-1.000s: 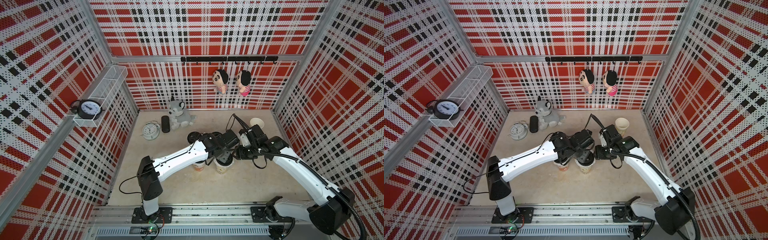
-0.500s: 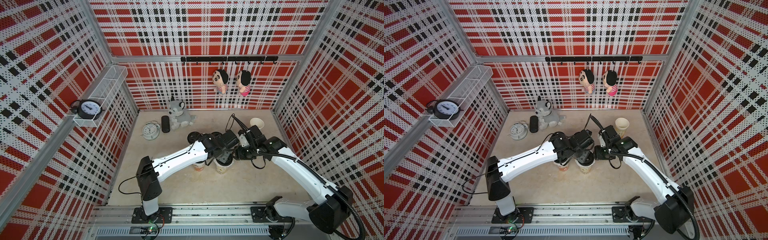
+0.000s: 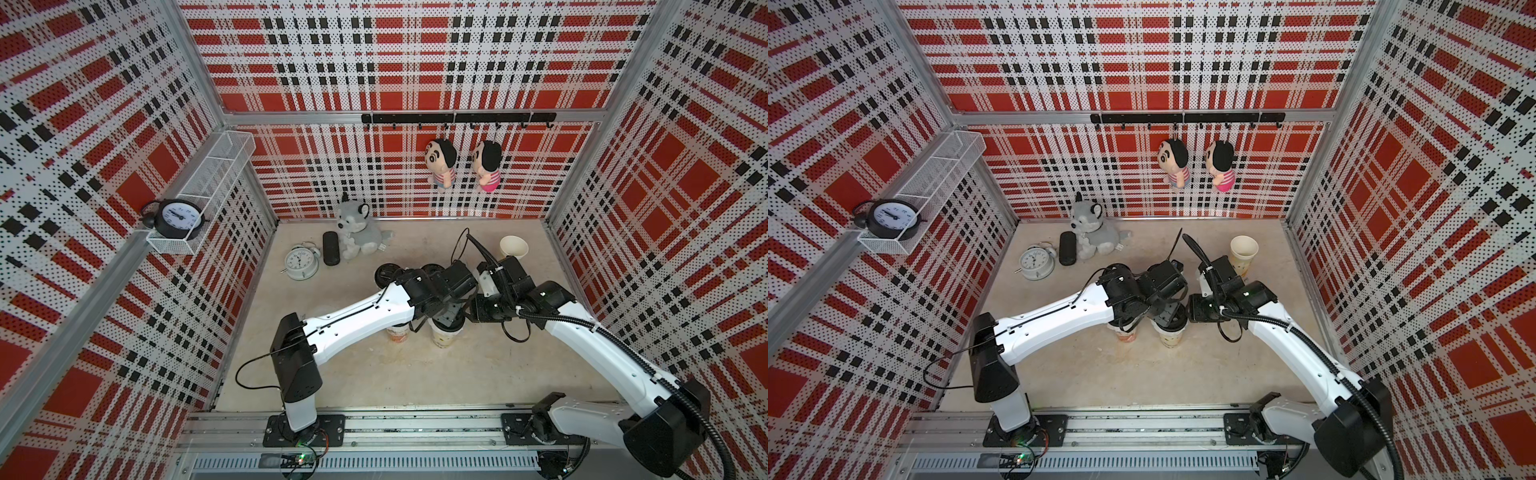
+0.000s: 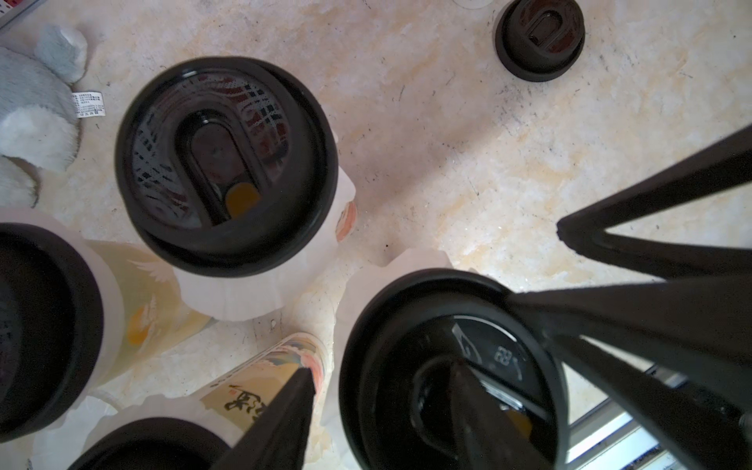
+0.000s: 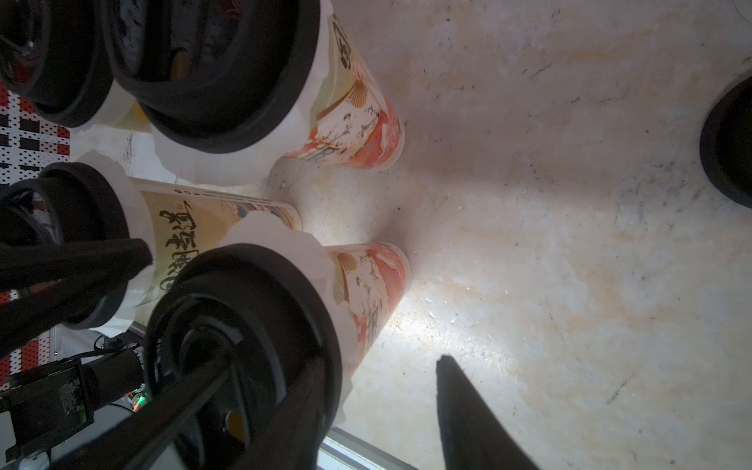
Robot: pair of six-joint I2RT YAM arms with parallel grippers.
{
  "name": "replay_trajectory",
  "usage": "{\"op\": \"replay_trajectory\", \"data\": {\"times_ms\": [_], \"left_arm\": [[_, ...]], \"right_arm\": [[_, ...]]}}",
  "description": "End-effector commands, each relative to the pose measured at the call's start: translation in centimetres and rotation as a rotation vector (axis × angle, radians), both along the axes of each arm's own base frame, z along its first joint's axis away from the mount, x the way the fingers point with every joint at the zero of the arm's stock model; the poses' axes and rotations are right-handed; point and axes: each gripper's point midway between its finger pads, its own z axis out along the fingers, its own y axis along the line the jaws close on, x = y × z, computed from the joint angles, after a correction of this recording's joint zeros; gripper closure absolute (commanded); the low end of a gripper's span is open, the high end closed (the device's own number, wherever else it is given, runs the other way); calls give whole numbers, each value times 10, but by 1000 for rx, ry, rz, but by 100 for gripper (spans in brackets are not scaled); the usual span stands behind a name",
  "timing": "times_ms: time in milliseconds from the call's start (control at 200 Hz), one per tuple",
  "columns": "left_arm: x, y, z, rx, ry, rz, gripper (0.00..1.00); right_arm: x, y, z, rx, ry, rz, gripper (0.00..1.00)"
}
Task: Put the leak-proof paper on the milk tea cups
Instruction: Secure the cup lid on the cup.
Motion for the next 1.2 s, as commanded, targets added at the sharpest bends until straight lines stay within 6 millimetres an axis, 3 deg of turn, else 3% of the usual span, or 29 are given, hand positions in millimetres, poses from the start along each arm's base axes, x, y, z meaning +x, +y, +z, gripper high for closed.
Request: {"op": "replay_trajectory", "data": {"times_ms": [0, 291, 461, 571, 902, 1032, 1197], "left_arm": [[-19, 16, -38, 118, 98, -22, 42], [-22, 21, -46, 121, 106, -24, 42], [-24, 24, -47, 122, 106, -24, 42], [-23, 24, -46, 119, 103, -22, 42], [-22, 27, -46, 121, 100, -17, 42], [-21, 27, -45, 117, 100, -15, 42], [-22, 27, -44, 117, 101, -17, 42]], "right_arm": [[-30, -21, -46, -135, 159, -10, 53], [-46, -30, -69, -175, 229, -3, 53], [-47, -29, -68, -168, 231, 1, 53], [-38, -25, -52, -147, 188, -2, 52], [-2, -11, 35, -50, -35, -28, 47], [0, 0, 44, 2, -46, 0, 47], [2, 15, 36, 63, -20, 29, 45]]}}
